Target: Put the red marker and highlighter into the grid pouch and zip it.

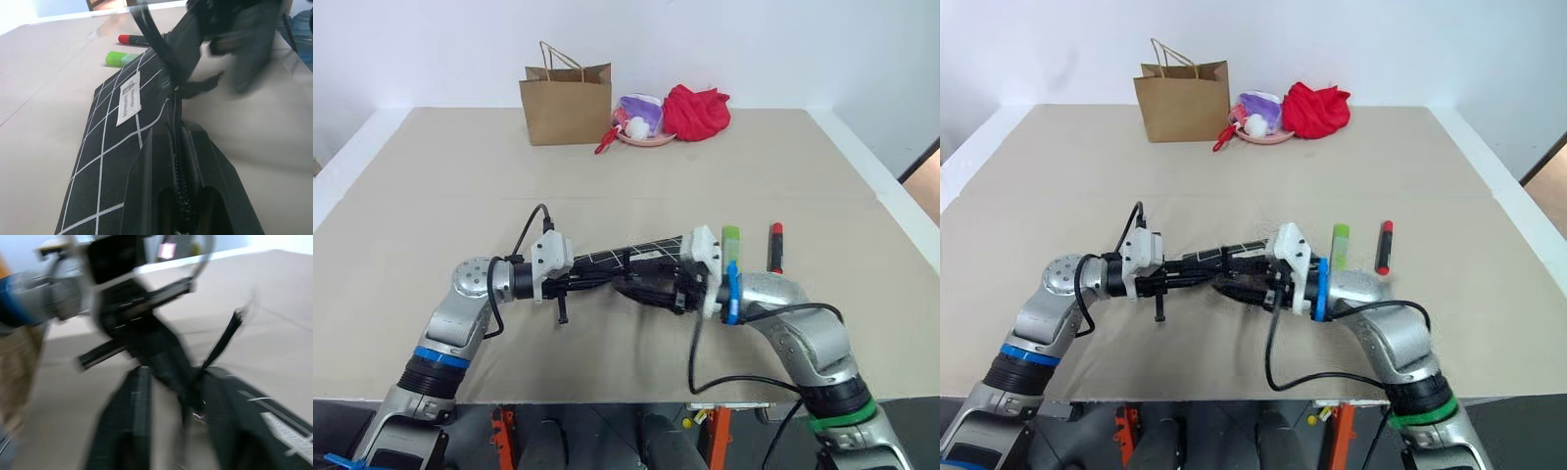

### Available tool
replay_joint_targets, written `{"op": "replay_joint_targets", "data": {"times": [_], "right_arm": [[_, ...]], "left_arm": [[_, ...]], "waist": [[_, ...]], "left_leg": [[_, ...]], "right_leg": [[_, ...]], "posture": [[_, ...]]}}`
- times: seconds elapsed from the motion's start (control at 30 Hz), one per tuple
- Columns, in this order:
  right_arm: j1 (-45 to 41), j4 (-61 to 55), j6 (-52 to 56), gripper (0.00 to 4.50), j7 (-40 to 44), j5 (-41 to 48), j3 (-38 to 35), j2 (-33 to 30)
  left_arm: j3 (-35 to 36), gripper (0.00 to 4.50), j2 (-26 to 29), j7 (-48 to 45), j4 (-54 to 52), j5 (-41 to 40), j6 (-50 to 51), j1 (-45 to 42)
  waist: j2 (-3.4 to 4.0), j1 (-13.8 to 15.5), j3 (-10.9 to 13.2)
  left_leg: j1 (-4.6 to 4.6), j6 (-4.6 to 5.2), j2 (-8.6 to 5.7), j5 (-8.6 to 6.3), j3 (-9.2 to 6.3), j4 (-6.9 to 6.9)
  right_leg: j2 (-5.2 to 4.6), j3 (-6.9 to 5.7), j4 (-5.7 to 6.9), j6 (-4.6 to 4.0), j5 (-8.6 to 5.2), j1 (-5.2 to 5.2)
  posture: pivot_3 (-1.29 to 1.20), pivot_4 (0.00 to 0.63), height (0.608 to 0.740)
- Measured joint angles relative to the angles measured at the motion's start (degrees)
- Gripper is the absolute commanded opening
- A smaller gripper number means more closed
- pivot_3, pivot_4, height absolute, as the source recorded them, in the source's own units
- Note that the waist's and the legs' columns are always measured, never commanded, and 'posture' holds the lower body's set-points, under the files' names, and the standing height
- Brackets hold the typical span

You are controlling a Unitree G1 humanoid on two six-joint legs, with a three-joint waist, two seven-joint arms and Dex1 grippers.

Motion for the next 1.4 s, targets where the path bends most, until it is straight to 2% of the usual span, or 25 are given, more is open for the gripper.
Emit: {"op": "replay_joint_targets", "data": {"times": [0.07, 0.1, 0.2, 0.27, 0.4, 0.5, 0.73, 1.2, 1.27, 1.33, 1.4], "right_arm": [[0.66, -1.34, 1.41, 4.09, -0.2, 3.97, -4.24, -1.0], [0.61, -1.28, 1.99, 4.43, -0.78, 5.11, -6.52, -1.24], [-0.48, 2.17, 3.58, 4.43, -4.03, 7.4, -13.3, -2.63], [-2.28, 9.26, 2.39, 4.43, -8.04, 4.38, -17.48, -4.81], [-3.33, 19.57, -0.93, 4.43, -14.59, -4.13, -18.09, -6.47], [-3.31, 23.6, -2.13, 4.43, -19.29, -8.1, -17.55, -3.86], [-0.55, 22.77, -1.68, 4.43, -29.49, -13.29, -15.34, 3.68], [12.17, 6.3, 3.38, 4.43, -44.2, -19.36, -14.22, 11.78], [12.9, 5.08, 3.92, 3.92, -45.3, -19.81, -14.13, 12.68], [13.05, 4.98, 3.84, 3.1, -45.48, -19.81, -13.93, 13.7], [13.06, 5.05, 3.54, 2.07, -45.54, -19.81, -13.46, 14.36]], "left_arm": [[0.0, 0.0, 0.05, -0.03, 0.01, 0.0, -0.02, 0.0], [0.0, 0.0, 0.05, -0.03, 0.0, 0.0, -0.02, 0.0], [0.01, 0.0, 0.17, -0.05, 0.0, -0.02, 0.0, 0.0], [0.06, 0.0, 0.46, -0.06, -0.05, -0.15, 0.1, 0.02], [0.29, 0.0, 0.93, -0.1, -0.22, -0.51, 0.15, 0.03], [0.91, 0.0, 1.82, -0.18, -0.23, -0.58, 0.14, 0.09], [2.13, 0.0, 3.12, -0.8, -0.24, -1.55, 0.13, 0.21], [2.81, 0.0, 4.3, -0.03, -1.84, -1.68, 0.31, 1.25], [2.8, 0.0, 4.26, -0.02, -1.87, -1.68, 0.5, 1.23], [2.8, 0.0, 4.13, -0.01, -1.87, -1.68, 0.55, 1.11], [2.8, 0.0, 4.03, -0.02, -1.87, -1.68, 0.56, 0.71]], "waist": [[0.0, 0.17, 0.0], [0.0, 0.16, 0.0], [0.0, 0.17, 0.0], [-0.01, 0.2, 0.0], [0.0, 0.14, 0.0], [0.01, -0.25, 0.0], [0.01, -0.1, 0.01], [0.01, -0.07, -0.01], [0.01, -0.06, -0.02], [-0.02, -0.06, -0.03], [-0.03, -0.02, -0.04]], "left_leg": [[0.01, 0.0, 0.0, 0.0, -0.01, 0.0], [0.01, 0.0, 0.0, 0.0, -0.01, 0.0], [0.04, 0.01, 0.0, 0.01, -0.01, 0.04], [0.05, 0.04, -0.01, 0.04, -0.01, 0.05], [0.08, 0.06, 0.0, 0.04, 0.0, -0.02], [0.08, 0.07, 0.0, 0.03, 0.0, -0.12], [0.0, 0.08, -0.01, 0.03, -0.01, -0.12], [0.04, 0.06, 0.0, 0.04, -0.03, -0.13], [0.04, 0.06, 0.0, 0.04, -0.03, -0.12], [0.06, 0.06, 0.0, 0.04, -0.03, -0.12], [0.08, 0.06, -0.01, 0.04, -0.03, -0.1]], "right_leg": [[0.0, -0.01, 0.0, -0.01, 0.0, 0.0], [0.0, -0.01, 0.0, -0.02, 0.01, 0.01], [0.0, -0.01, 0.0, -0.05, 0.06, 0.06], [0.0, -0.01, 0.0, -0.06, 0.1, 0.06], [0.01, -0.01, 0.0, -0.09, 0.09, 0.03], [0.02, -0.01, 0.01, -0.13, 0.05, -0.01], [-0.02, -0.02, 0.0, -0.28, 0.11, -0.02], [0.0, -0.04, 0.01, -0.15, -0.01, -0.01], [-0.01, -0.05, 0.01, -0.16, -0.02, 0.0], [-0.01, -0.04, 0.01, -0.16, -0.02, 0.02], [-0.01, -0.05, 0.01, -0.16, -0.01, 0.06]], "posture": [[0.0, 0.15, 0.74], [0.0, 0.15, 0.74], [0.0, 0.15, 0.74], [0.0, 0.15, 0.74], [0.0, 0.15, 0.74], [0.0, 0.15, 0.74], [0.0, 0.15, 0.74], [0.0, 0.15, 0.74], [0.0, 0.15, 0.74], [0.0, 0.15, 0.74], [0.0, 0.15, 0.74]]}}
